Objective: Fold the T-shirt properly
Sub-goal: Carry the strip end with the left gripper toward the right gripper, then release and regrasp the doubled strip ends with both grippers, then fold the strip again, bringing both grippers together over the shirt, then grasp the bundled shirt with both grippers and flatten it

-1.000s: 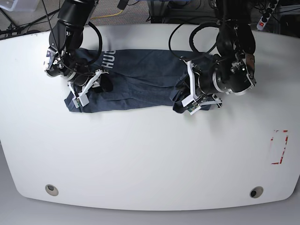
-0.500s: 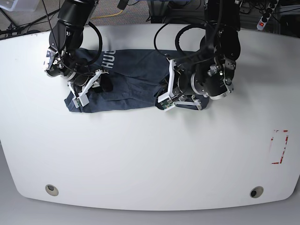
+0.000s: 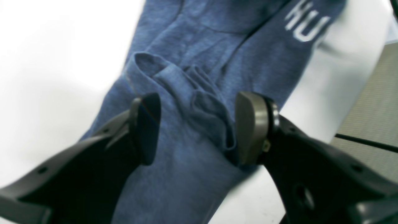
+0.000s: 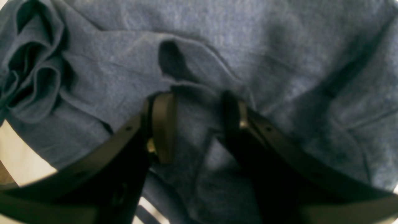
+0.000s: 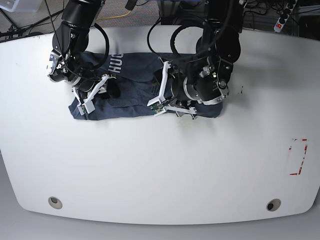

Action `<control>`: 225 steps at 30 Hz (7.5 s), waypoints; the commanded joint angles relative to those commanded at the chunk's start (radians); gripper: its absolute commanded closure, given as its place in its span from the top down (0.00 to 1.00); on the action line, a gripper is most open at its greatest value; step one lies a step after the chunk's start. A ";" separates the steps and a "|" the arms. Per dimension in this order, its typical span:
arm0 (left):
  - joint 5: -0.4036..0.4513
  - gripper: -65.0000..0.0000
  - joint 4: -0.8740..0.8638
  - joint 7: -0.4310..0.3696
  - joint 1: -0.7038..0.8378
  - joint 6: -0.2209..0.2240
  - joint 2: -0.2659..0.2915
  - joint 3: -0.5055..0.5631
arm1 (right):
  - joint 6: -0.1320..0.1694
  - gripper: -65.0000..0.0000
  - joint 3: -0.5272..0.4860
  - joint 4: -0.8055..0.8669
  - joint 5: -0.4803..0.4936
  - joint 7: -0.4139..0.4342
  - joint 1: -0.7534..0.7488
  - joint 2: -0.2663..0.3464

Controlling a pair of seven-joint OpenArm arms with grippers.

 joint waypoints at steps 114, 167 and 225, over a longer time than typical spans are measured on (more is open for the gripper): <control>0.037 0.04 -0.350 -0.295 0.100 0.000 -0.222 -0.381 | -0.021 0.00 0.141 0.153 0.428 -0.164 -0.035 0.068; -0.316 0.17 -0.187 -0.408 0.189 0.044 -0.238 -0.603 | -0.068 0.74 -0.423 0.292 0.296 -0.009 0.103 -0.104; -0.218 0.17 -0.005 -0.414 0.181 0.045 -0.437 -0.176 | -0.067 0.74 -0.443 0.078 0.086 0.170 0.278 0.089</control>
